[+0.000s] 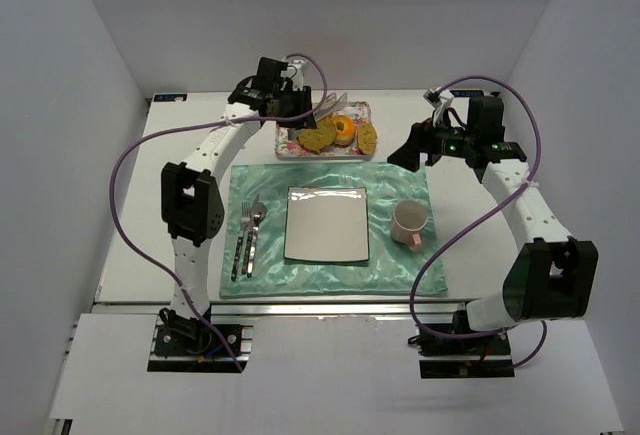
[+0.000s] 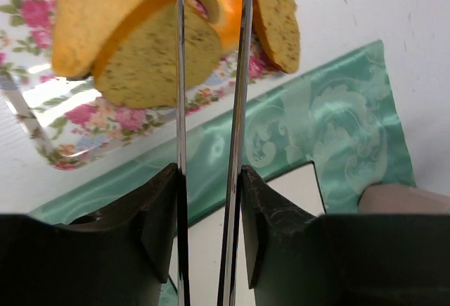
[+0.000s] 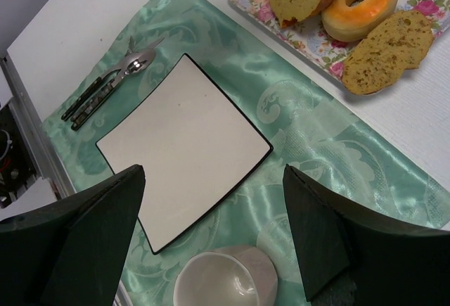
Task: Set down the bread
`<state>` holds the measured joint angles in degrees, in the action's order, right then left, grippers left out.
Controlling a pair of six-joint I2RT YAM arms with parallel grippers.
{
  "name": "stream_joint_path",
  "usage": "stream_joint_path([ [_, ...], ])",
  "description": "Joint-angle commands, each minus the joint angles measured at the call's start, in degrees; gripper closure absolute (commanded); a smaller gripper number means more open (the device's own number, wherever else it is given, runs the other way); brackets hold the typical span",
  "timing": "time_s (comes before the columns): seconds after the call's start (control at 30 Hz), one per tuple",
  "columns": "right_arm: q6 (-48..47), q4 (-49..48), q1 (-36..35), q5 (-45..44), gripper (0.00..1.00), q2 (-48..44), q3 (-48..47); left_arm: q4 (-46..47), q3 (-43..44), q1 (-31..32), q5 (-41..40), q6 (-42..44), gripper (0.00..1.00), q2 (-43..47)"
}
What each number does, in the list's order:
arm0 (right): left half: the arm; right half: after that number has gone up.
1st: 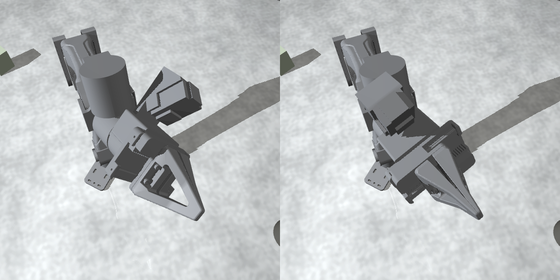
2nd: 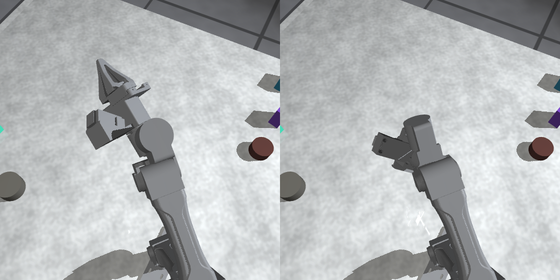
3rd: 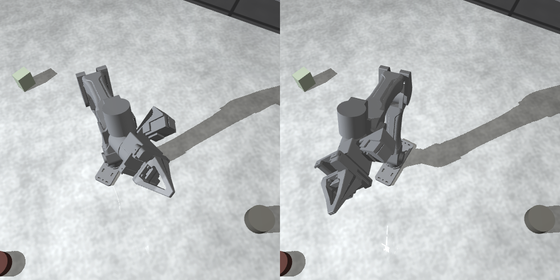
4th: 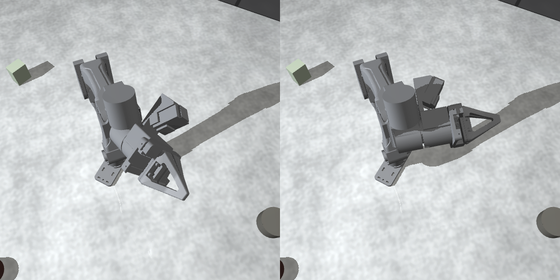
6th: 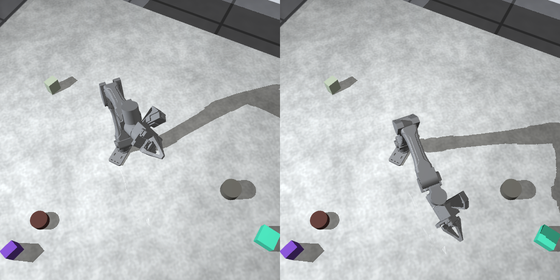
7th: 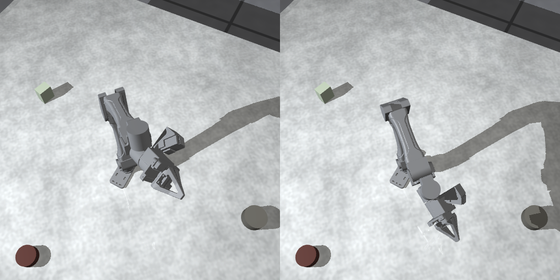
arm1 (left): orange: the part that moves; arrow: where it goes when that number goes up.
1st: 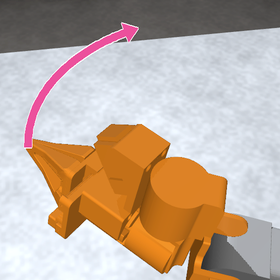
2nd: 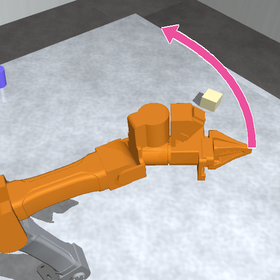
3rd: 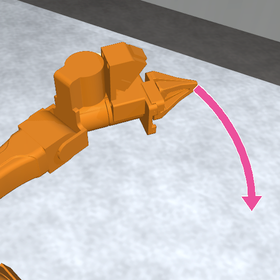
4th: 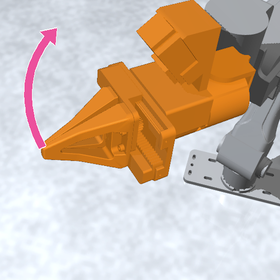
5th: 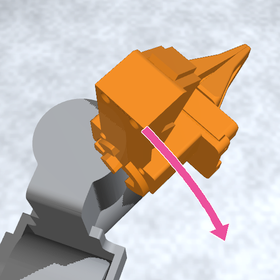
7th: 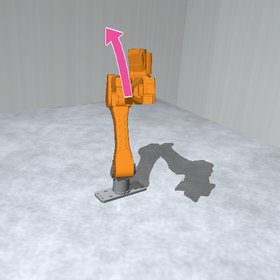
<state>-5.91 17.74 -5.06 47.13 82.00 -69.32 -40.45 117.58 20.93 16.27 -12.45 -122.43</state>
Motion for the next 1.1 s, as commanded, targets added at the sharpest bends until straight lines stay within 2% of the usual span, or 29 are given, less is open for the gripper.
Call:
stream_joint_path([
  [0.0, 0.55, -1.92, 0.49, 1.29, 0.16, -1.49, 0.76, 0.98, -1.64, 2.53, 2.35, 1.46, 0.52, 5.71],
  [0.47, 0.64, -1.3, 1.19, 1.38, 0.16, -2.19, 0.59, 1.78, -14.74, 4.56, 5.88, -9.96, 0.52, 11.77],
  [0.6, 0.73, -1.3, 1.37, 1.56, 0.16, -2.37, 0.68, 0.81, -15.1, 4.56, 6.49, -10.67, 0.52, 11.78],
  [0.83, 0.73, -1.39, 1.46, 1.56, 0.16, -2.45, 0.59, 5.02, -16.24, 4.56, 11.32, -13.04, 0.49, 11.25],
  [1.07, 0.81, -1.65, 1.54, 1.56, 0.16, -2.72, 1.12, 4.24, -16.07, 4.56, 11.59, -13.57, 0.49, 9.5],
])
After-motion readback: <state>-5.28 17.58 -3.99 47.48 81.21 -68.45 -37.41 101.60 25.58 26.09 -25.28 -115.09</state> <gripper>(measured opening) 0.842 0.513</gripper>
